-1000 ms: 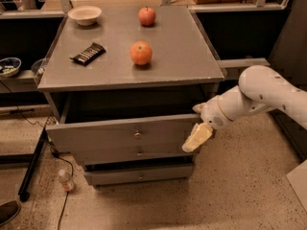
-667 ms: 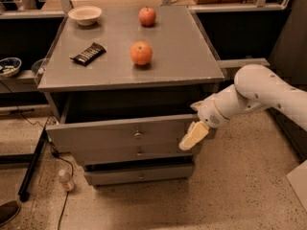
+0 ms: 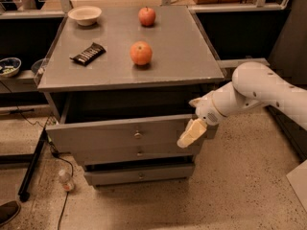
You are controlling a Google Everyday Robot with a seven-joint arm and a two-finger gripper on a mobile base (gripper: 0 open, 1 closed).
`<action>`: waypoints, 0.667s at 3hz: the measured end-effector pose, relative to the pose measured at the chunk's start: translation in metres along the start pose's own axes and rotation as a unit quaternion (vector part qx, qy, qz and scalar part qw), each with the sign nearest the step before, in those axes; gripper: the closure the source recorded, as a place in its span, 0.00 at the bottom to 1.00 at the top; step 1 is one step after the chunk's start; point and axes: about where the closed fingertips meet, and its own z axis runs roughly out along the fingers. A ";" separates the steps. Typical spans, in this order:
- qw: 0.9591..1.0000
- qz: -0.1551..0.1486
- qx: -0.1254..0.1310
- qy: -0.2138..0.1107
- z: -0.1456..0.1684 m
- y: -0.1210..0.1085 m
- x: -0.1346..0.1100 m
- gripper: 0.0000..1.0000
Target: Open top drawer
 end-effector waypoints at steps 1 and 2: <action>1.000 0.007 -0.005 0.004 0.006 -0.001 0.004 0.00; 1.000 0.016 -0.019 0.010 0.019 -0.001 0.013 0.00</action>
Offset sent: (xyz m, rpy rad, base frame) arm 0.0024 -0.0013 -0.0379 -0.0031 0.0907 -0.0050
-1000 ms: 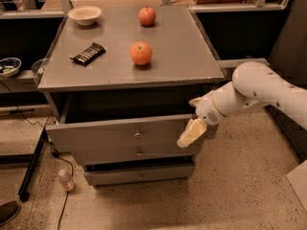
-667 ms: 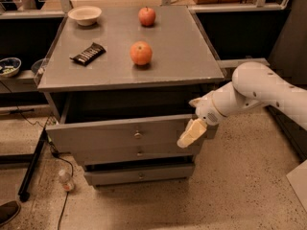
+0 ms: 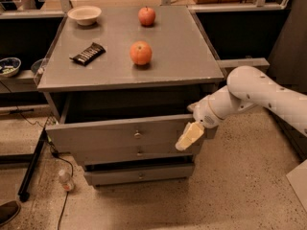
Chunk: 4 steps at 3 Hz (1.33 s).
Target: Open top drawer
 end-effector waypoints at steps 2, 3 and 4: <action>1.000 0.008 -0.022 0.006 0.009 0.003 0.007 0.00; 1.000 0.005 -0.025 0.002 0.006 0.009 0.007 0.00; 1.000 0.004 -0.026 -0.005 -0.004 0.018 0.012 0.00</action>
Offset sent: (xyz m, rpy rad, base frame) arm -0.0096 -0.0005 -0.0275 0.0202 0.0964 0.0353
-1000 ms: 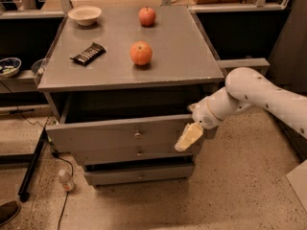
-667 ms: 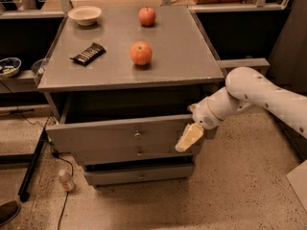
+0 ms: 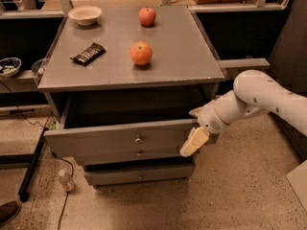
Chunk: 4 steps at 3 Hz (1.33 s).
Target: Open top drawer
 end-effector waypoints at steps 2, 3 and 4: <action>1.000 -0.002 0.003 -0.013 -0.027 0.024 0.015 0.00; 1.000 0.003 -0.024 -0.001 -0.030 0.019 0.014 0.00; 0.996 0.017 -0.080 0.028 -0.030 0.007 0.010 0.00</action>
Offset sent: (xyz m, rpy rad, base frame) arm -0.0515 -0.0338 0.0205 0.0338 -0.0137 -0.0054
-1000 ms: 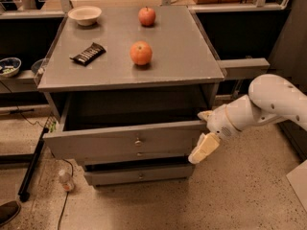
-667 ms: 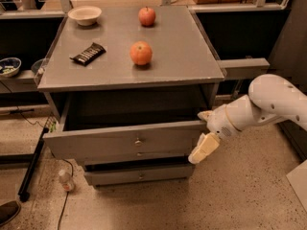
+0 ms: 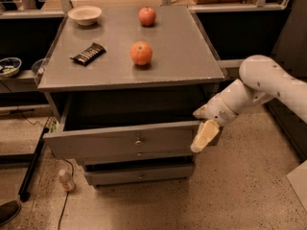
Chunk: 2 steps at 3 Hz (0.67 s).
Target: Open top drawer
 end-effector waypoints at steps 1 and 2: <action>1.000 -0.002 -0.020 0.009 -0.003 0.006 0.000 0.00; 1.000 -0.002 -0.020 0.009 -0.002 0.005 0.000 0.00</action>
Offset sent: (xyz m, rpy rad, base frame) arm -0.0007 0.0032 0.0005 -0.0061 0.0412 0.0223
